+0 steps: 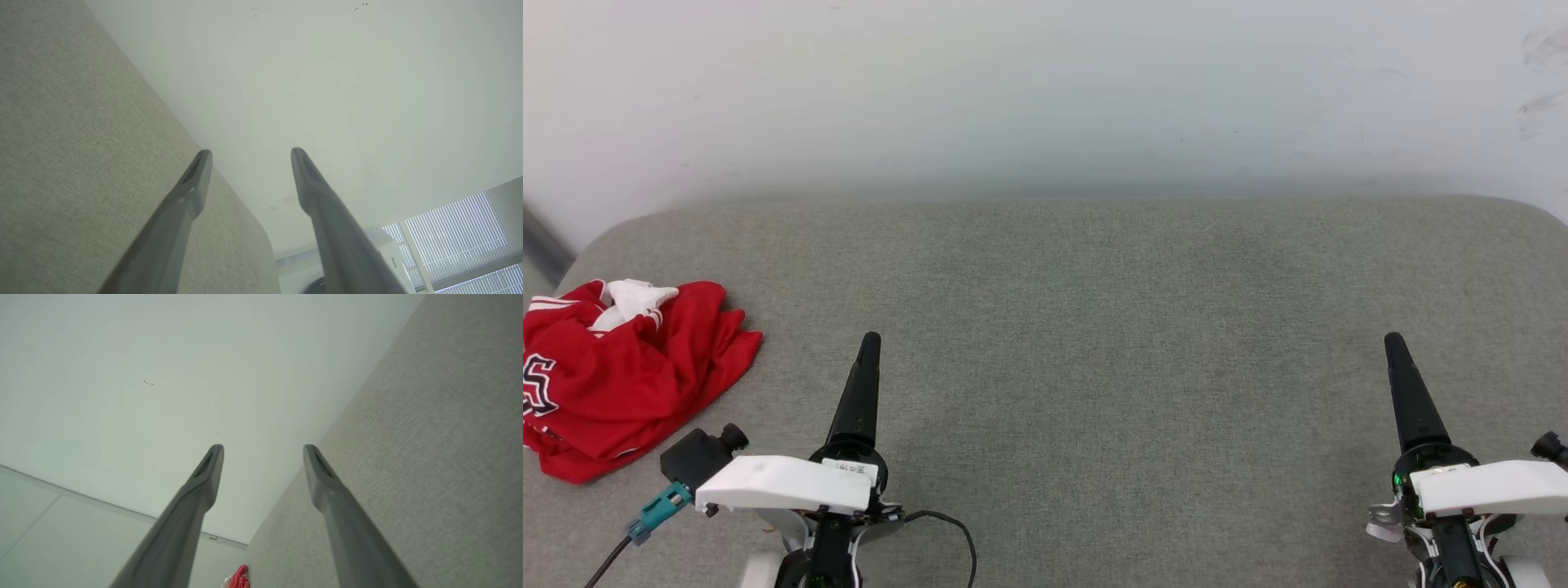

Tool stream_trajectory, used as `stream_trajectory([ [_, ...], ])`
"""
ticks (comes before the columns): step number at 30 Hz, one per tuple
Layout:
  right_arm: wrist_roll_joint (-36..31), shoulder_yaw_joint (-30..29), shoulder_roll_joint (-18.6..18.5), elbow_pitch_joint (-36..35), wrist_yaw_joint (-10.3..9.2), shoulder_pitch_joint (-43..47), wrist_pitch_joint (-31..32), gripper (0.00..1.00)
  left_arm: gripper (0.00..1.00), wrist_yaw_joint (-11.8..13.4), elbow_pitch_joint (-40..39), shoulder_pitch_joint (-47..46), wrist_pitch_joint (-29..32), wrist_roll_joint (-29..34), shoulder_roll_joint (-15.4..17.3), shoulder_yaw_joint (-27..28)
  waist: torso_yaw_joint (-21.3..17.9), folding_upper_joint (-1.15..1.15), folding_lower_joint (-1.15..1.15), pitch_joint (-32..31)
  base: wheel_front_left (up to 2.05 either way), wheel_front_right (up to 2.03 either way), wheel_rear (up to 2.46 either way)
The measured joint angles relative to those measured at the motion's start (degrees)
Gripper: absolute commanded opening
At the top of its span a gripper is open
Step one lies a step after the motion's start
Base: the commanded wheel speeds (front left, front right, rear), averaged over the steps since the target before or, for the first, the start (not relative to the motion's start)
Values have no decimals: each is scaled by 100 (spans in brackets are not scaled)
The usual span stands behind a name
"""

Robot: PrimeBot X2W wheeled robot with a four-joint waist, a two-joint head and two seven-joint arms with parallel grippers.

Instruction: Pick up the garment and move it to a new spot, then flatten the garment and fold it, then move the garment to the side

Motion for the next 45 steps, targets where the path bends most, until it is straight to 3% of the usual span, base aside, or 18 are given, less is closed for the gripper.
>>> stream_trajectory([
  [15, -2134, 82, 13, -5, 0, 2, -278, 100, 100, 2, 96, -29, -274, 2001, 0, -326, 22, 0, 0, -12, 0, 0, 0],
  [26, -3683, 11, 31, -116, 0, 5, -208, 100, 100, 346, 248, -66, -466, 3377, 3, -485, 34, 0, 0, -12, 0, 0, 0],
  [45, -5090, -172, 113, -324, 0, 64, -26, 100, 100, 822, 419, -221, -736, 5008, 201, -675, 71, 0, 0, -6, 0, 0, 0],
])
